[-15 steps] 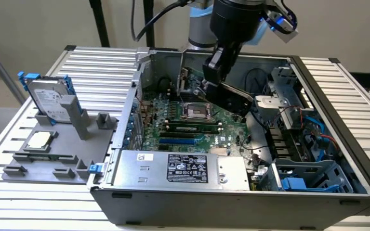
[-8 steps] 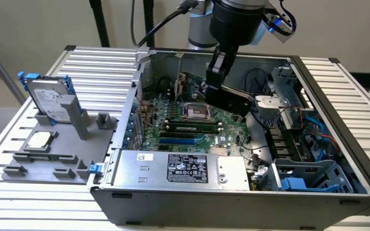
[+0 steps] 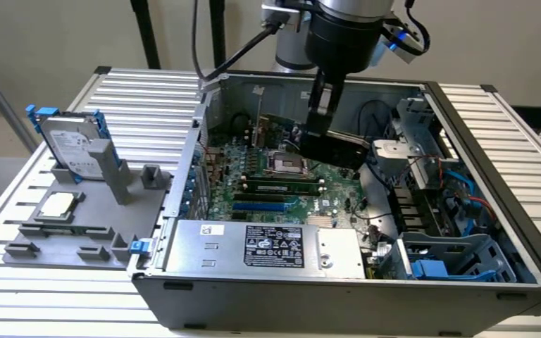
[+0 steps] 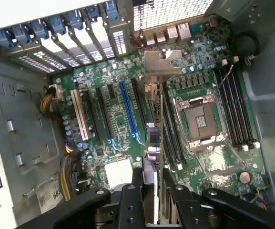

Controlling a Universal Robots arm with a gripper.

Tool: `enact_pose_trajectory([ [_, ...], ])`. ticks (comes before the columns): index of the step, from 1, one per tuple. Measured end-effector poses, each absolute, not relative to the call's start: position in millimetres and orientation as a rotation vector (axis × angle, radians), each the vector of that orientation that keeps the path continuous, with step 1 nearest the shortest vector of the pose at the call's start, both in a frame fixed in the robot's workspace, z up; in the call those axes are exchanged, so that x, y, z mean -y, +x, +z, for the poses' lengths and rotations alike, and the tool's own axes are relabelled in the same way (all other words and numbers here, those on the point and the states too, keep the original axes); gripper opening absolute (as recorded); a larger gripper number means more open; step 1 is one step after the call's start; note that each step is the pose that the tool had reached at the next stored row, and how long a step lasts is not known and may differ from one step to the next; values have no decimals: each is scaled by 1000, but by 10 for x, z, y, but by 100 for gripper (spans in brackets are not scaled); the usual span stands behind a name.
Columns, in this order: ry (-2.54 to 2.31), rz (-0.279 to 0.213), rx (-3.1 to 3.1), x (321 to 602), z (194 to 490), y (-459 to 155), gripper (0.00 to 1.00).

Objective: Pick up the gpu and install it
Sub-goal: 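Insert the gpu into the slot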

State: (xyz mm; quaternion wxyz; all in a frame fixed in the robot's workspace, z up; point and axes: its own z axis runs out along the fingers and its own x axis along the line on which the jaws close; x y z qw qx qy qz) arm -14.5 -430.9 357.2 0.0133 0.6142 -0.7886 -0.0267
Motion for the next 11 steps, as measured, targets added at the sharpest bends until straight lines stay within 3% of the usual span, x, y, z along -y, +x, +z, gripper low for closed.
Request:
enact_pose_trajectory([
  [11, 2127, -79, 2272, 4311, 3421, -151, 27],
])
